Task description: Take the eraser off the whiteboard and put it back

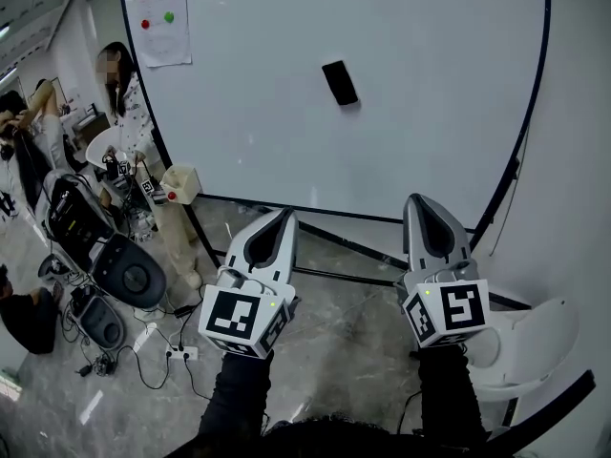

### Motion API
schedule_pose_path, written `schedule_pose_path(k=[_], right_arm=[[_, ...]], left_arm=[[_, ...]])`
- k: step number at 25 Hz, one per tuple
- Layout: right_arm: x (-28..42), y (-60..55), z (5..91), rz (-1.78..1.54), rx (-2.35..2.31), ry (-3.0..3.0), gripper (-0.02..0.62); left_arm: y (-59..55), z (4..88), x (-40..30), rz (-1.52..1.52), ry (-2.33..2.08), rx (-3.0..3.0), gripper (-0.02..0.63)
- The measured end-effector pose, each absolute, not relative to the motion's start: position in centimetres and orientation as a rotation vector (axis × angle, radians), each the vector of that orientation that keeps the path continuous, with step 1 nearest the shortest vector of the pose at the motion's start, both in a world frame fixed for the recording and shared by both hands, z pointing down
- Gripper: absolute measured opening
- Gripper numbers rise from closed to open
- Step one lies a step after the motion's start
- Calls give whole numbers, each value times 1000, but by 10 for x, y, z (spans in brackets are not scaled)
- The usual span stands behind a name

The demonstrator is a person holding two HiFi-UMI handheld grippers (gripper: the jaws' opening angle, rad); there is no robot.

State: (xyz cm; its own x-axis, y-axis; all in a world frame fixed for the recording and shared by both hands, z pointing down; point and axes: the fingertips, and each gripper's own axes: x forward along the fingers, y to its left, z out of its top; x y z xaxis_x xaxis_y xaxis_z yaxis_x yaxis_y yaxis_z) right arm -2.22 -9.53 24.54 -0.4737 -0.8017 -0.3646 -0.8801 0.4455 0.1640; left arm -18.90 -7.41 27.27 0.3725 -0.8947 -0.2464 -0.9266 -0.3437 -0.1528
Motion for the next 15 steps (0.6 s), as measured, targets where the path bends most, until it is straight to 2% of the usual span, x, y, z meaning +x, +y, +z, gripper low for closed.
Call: schedule_pose_path(k=[15], right_arm=[[-39, -78, 246, 511, -1463, 2482, 8]], left_arm=[[-65, 279, -199, 201, 1629, -2395, 6]])
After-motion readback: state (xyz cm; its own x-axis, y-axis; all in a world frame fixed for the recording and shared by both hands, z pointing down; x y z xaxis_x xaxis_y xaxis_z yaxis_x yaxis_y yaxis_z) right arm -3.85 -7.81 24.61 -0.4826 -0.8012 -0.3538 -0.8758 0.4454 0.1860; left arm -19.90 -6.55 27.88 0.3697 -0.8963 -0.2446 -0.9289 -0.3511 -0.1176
